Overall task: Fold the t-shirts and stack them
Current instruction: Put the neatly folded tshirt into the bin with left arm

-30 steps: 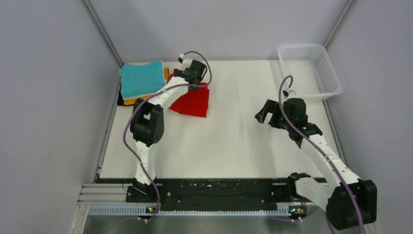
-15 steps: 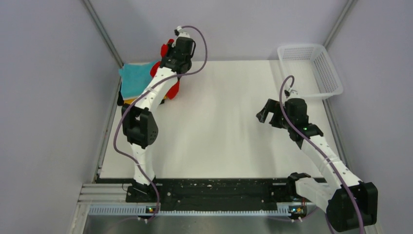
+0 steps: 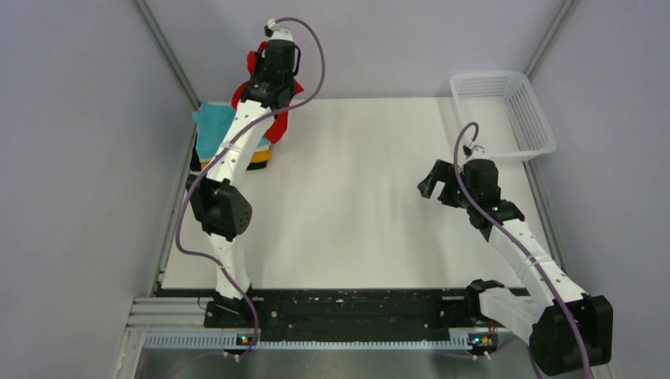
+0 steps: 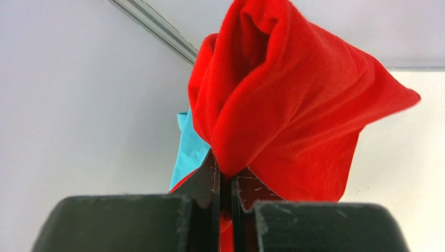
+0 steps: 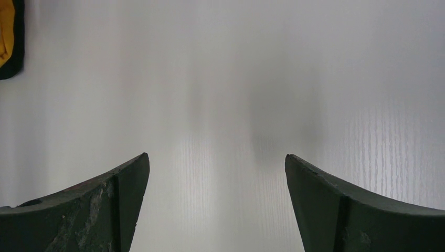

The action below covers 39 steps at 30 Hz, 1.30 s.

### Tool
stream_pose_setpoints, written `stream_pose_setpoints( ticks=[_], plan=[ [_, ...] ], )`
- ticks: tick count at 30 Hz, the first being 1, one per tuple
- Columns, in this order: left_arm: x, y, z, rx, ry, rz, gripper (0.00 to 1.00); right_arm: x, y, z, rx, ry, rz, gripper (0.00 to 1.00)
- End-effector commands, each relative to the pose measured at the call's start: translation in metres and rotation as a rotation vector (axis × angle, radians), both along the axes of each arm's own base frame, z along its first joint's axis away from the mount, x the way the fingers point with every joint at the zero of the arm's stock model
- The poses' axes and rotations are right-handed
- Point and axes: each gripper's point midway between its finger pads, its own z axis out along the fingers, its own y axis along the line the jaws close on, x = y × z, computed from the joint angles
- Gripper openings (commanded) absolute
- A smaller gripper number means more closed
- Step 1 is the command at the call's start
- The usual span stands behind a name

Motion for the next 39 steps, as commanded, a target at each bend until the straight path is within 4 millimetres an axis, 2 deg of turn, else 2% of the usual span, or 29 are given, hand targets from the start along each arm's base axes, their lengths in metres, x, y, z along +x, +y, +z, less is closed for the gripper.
stream_pose_setpoints(
  ticks=[1,4,10,17,18,21,22,24,27,28,29,30,31,35,38,39],
  plan=[
    [-0.008,0.031,0.029,-0.121,-0.088,0.052,0.00,0.004,-0.007,0.009,-0.024,-0.043,-0.019,0.99],
    [-0.003,0.053,0.004,-0.171,-0.037,0.084,0.00,0.004,-0.008,0.008,-0.033,-0.034,-0.024,0.99],
    [0.005,0.106,-0.028,-0.222,0.011,0.162,0.00,0.006,-0.012,0.002,-0.052,-0.010,-0.041,0.99],
    [0.011,0.144,-0.073,-0.195,0.090,0.217,0.00,0.009,-0.013,0.002,-0.064,0.003,-0.047,0.99],
    [0.009,0.161,-0.077,-0.192,0.095,0.249,0.00,0.010,-0.014,0.003,-0.065,0.003,-0.048,0.99],
    [0.008,0.187,-0.088,-0.167,0.102,0.317,0.01,0.011,-0.014,0.002,-0.069,0.008,-0.053,0.99],
    [0.009,0.194,-0.089,-0.159,0.095,0.334,0.05,0.011,-0.014,0.001,-0.070,0.013,-0.053,0.99],
    [0.011,0.206,-0.093,-0.145,0.079,0.374,0.20,0.012,-0.014,0.002,-0.072,0.022,-0.051,0.99],
    [0.013,0.222,-0.094,-0.124,0.028,0.454,0.31,0.014,-0.013,0.003,-0.070,0.026,-0.047,0.99],
    [0.013,0.226,-0.092,-0.116,0.012,0.479,0.43,0.014,-0.013,0.003,-0.070,0.028,-0.047,0.99],
    [0.014,0.228,-0.090,-0.116,-0.001,0.496,0.74,0.014,-0.013,0.003,-0.070,0.028,-0.047,0.99],
    [0.013,0.228,-0.090,-0.123,-0.005,0.506,0.95,0.014,-0.013,0.003,-0.069,0.029,-0.047,0.99],
    [0.011,0.228,-0.090,-0.126,-0.001,0.507,0.98,0.015,-0.012,0.003,-0.071,0.028,-0.047,0.99],
    [0.004,0.212,-0.090,-0.250,-0.025,0.481,0.99,0.015,-0.013,0.003,-0.071,0.030,-0.053,0.99],
    [-0.007,0.188,-0.092,-0.398,-0.023,0.430,0.99,0.014,-0.014,0.002,-0.070,0.032,-0.055,0.99],
    [-0.014,0.177,-0.086,-0.446,-0.035,0.403,0.99,0.014,-0.013,0.002,-0.071,0.031,-0.053,0.99]
  ],
)
